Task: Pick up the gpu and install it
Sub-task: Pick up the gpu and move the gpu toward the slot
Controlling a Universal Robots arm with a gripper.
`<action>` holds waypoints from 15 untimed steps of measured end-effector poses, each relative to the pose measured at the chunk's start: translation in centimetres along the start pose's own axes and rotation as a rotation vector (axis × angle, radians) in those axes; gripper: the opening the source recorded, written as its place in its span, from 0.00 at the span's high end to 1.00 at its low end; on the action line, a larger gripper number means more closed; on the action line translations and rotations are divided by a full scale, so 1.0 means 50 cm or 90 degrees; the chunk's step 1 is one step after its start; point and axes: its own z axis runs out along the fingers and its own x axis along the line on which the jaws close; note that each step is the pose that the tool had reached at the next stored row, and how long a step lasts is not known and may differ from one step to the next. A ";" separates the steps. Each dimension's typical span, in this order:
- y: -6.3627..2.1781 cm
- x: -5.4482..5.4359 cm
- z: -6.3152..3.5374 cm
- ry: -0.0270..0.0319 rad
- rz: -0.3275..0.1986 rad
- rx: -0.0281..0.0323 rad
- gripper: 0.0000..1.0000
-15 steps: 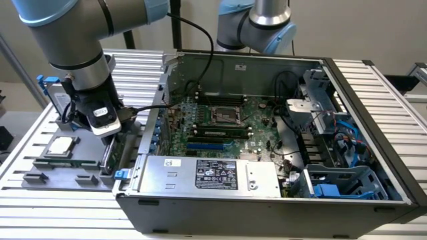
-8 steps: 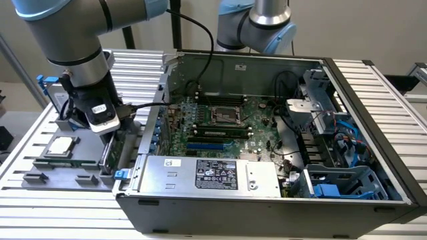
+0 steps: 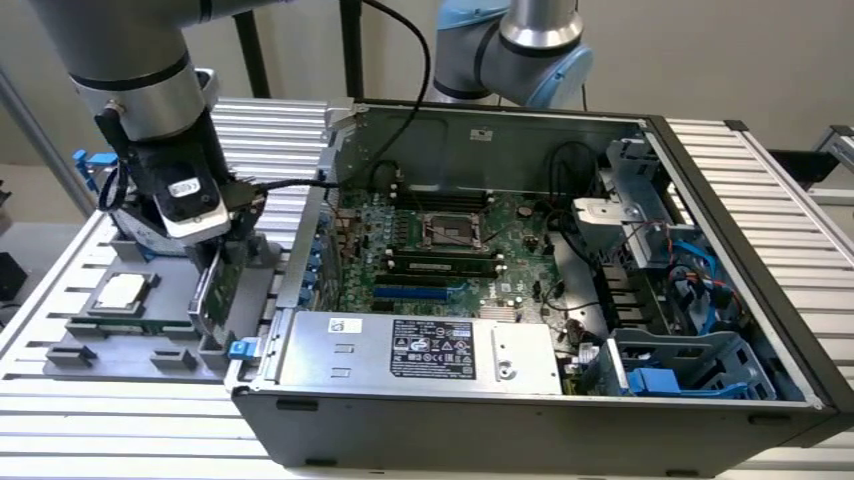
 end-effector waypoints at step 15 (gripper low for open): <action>-0.010 -0.030 -0.138 0.0019 0.000 0.0000 1.00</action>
